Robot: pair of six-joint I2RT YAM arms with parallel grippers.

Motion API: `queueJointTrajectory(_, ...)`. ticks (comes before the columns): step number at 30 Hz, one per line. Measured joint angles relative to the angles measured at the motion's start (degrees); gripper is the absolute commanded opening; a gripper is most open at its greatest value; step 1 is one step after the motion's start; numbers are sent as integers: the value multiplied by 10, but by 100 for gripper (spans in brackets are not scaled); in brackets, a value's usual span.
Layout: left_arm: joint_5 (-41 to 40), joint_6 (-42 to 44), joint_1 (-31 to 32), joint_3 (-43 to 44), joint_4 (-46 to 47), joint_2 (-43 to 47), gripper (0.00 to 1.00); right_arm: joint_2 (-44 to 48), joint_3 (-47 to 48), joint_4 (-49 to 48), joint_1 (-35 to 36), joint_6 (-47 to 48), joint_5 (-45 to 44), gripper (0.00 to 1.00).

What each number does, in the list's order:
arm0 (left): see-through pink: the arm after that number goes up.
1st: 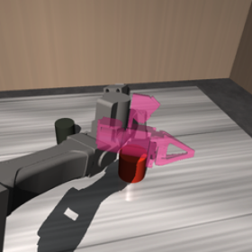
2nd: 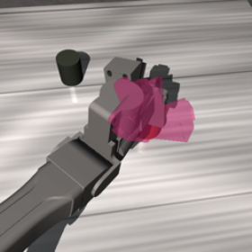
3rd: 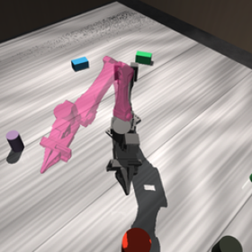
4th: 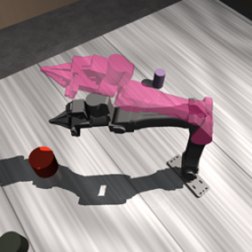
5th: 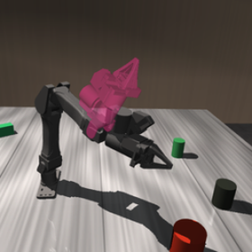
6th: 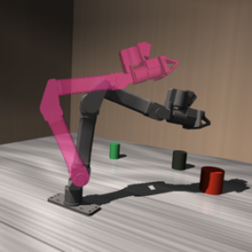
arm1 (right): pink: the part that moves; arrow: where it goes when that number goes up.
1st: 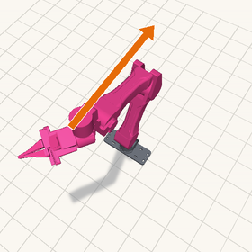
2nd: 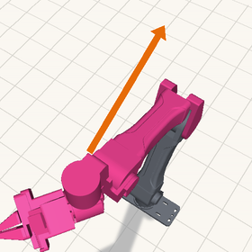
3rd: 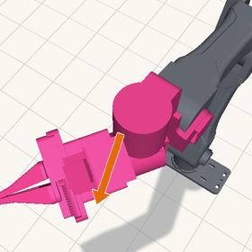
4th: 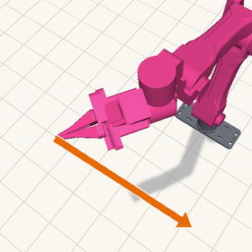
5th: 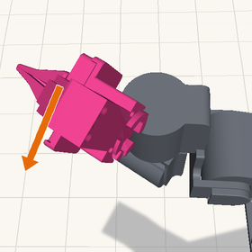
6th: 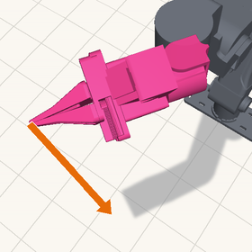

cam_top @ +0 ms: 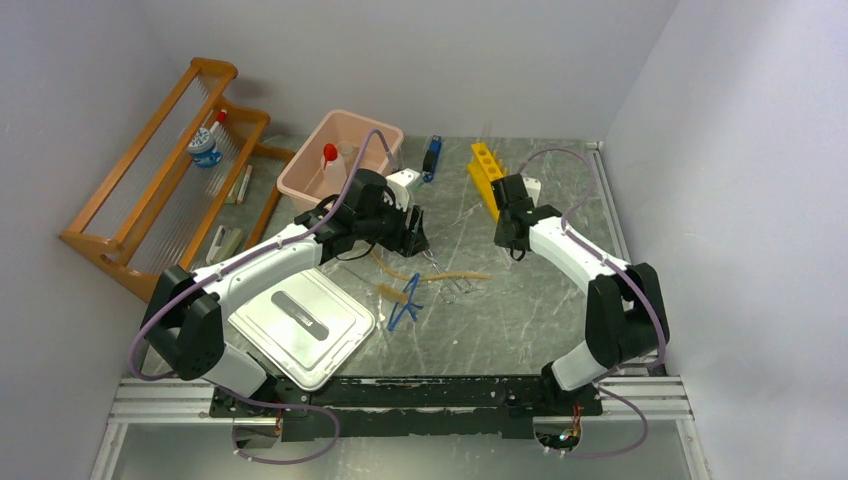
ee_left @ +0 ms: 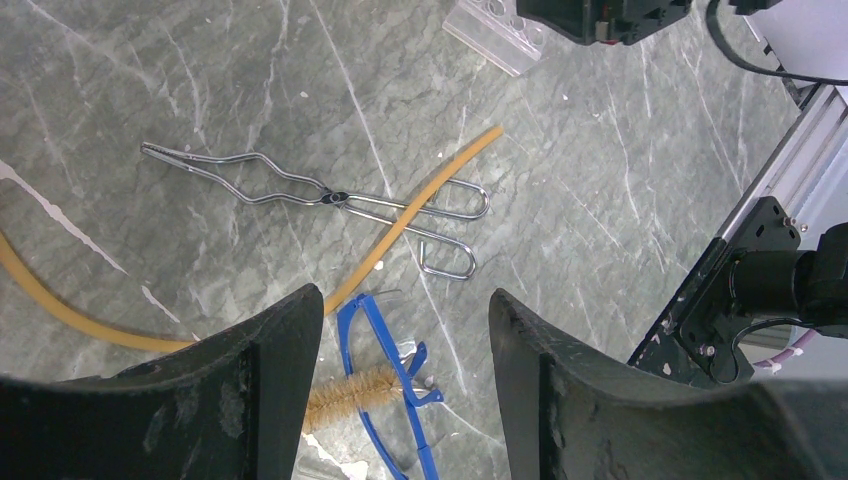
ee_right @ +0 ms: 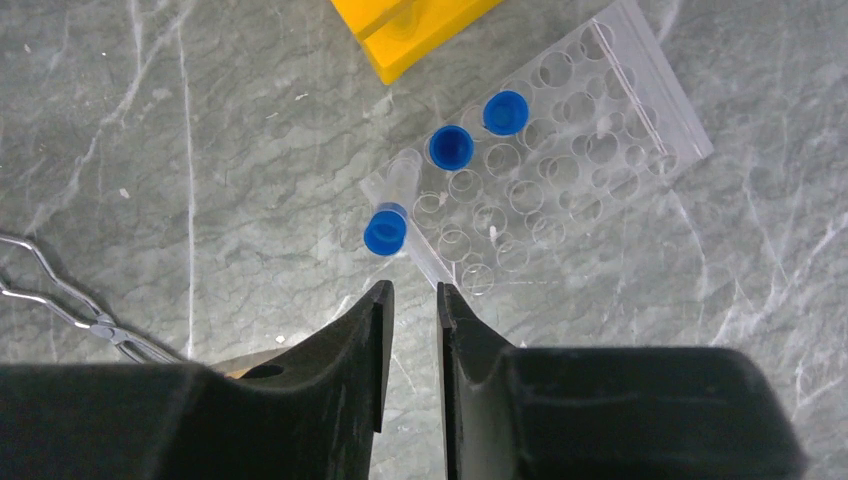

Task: Organize the chemistry lab equipment

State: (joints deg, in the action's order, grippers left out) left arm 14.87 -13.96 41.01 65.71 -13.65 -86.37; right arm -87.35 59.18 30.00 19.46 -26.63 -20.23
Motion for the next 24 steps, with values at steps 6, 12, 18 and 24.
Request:
queueJointTrajectory(6,0,0,0,0,0,0,66,-37,1,-23,0,6,-1,19)
queueJointTrajectory(12,-1,0,0,0,0,0,66,-47,18,-28,0,6,-13,18)
queueJointTrajectory(18,-1,0,0,0,0,0,66,-47,28,-35,0,3,-31,18)
queueJointTrajectory(24,-1,0,0,0,0,0,66,-53,32,-35,0,-1,-37,23)
